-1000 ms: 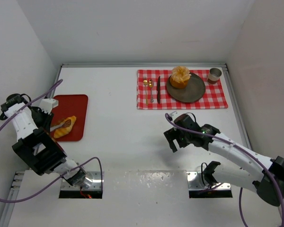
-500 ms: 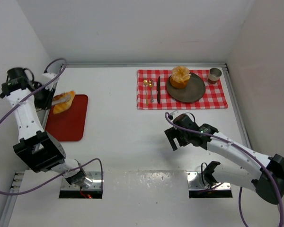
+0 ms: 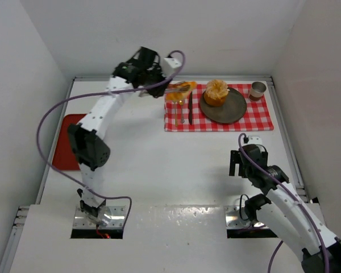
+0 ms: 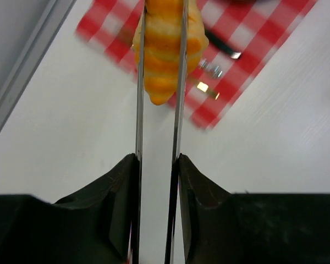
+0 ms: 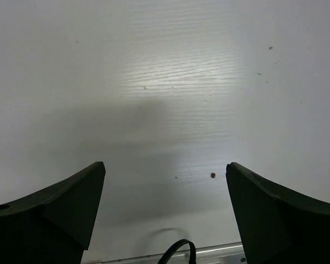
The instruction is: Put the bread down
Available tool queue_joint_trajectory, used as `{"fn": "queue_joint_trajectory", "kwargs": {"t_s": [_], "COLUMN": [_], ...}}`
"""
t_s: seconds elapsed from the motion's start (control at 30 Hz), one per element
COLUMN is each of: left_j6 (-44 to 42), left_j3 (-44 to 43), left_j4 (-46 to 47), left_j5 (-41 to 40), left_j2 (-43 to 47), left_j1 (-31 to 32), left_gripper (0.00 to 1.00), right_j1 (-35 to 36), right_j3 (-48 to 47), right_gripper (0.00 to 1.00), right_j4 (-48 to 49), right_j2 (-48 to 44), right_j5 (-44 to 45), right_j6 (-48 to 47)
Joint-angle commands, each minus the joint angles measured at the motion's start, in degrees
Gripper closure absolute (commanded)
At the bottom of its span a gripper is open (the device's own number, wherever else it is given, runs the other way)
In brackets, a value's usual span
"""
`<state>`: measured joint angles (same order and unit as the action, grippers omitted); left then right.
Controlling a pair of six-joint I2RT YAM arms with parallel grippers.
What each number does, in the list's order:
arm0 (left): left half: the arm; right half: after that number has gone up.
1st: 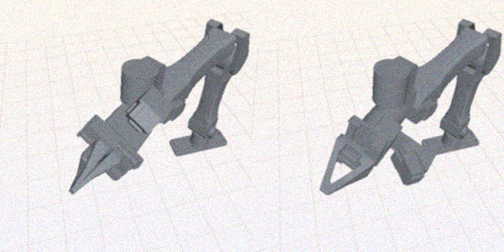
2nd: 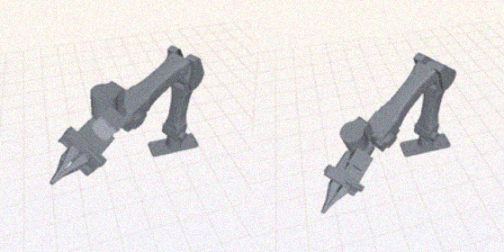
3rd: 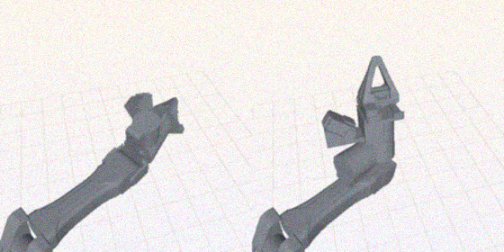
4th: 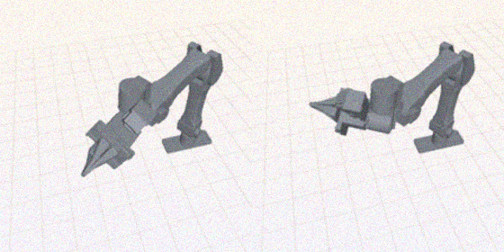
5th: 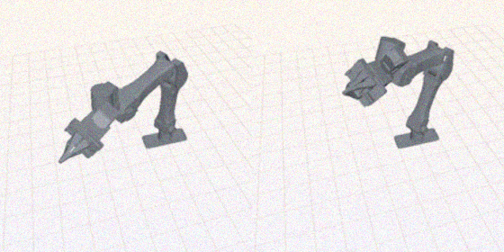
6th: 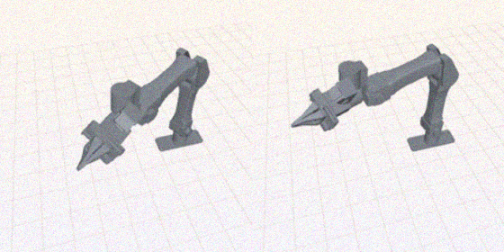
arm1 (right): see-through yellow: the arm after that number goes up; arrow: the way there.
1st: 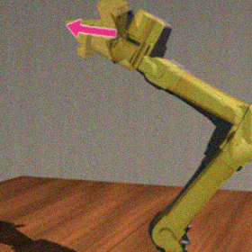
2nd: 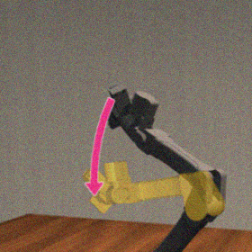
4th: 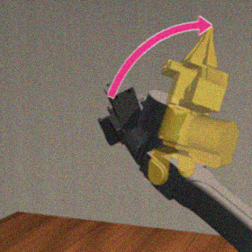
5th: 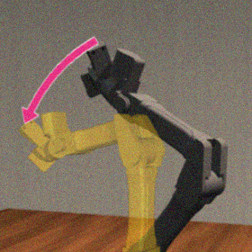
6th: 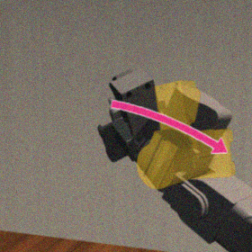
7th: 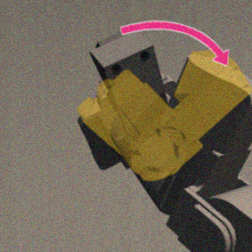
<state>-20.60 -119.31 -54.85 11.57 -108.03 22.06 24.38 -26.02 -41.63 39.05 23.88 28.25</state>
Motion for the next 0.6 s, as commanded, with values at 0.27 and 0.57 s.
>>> {"fn": "queue_joint_trajectory", "kwargs": {"t_s": [0.27,0.57], "left_j6": [6.9,9.4], "left_j3": [-12.4,-13.7], "left_j4": [15.6,28.6], "left_j5": [-3.8,-11.4], "left_j2": [-18.2,-25.6], "left_j1": [19.7,23.4], "left_gripper": [0.98,0.98], "right_j1": [-3.6,-3.6], "right_j3": [-1.8,-3.1], "right_gripper": [0.09,0.09], "right_j4": [-5.0,-4.5], "right_j2": [-2.0,0.2], "right_j5": [-0.4,-1.4], "right_j6": [-2.6,-5.7]}}
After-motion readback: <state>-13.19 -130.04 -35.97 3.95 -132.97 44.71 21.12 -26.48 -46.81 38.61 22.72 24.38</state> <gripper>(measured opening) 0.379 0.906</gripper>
